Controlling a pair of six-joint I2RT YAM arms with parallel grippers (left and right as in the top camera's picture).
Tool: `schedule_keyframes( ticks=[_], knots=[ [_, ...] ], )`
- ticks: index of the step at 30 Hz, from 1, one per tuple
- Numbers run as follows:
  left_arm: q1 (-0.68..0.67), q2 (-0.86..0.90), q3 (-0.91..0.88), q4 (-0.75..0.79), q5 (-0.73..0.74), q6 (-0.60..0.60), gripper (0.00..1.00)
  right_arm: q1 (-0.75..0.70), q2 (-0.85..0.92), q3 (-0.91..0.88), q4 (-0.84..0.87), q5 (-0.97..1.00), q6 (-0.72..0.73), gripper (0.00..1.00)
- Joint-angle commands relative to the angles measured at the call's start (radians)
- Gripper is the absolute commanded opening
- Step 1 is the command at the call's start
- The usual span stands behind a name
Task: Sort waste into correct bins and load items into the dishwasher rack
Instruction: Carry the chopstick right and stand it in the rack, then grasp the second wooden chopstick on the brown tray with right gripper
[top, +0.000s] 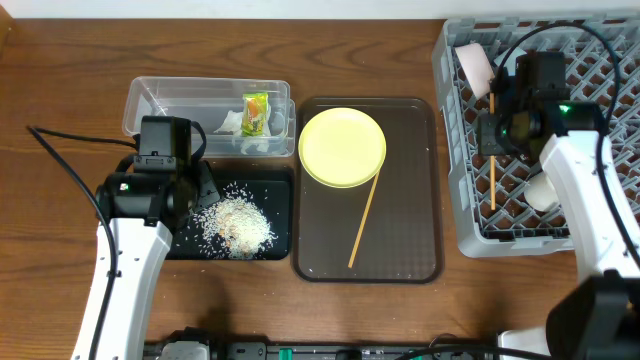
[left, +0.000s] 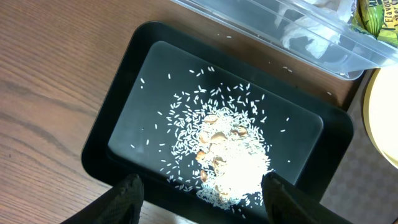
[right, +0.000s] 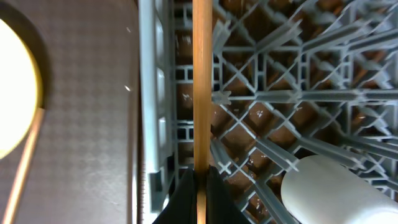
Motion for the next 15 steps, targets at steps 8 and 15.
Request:
schedule_keyframes(
  ticks=[8, 15],
  knots=[
    [0.004, 0.0, 0.003, -0.001, -0.011, -0.009, 0.64, 0.042, -0.014, 0.018, 0.042, -0.089, -0.037, 0.44],
    [0.004, 0.0, 0.003, 0.0, -0.011, -0.009, 0.64, 0.168, -0.058, 0.021, 0.046, -0.263, 0.067, 0.45]
  ],
)
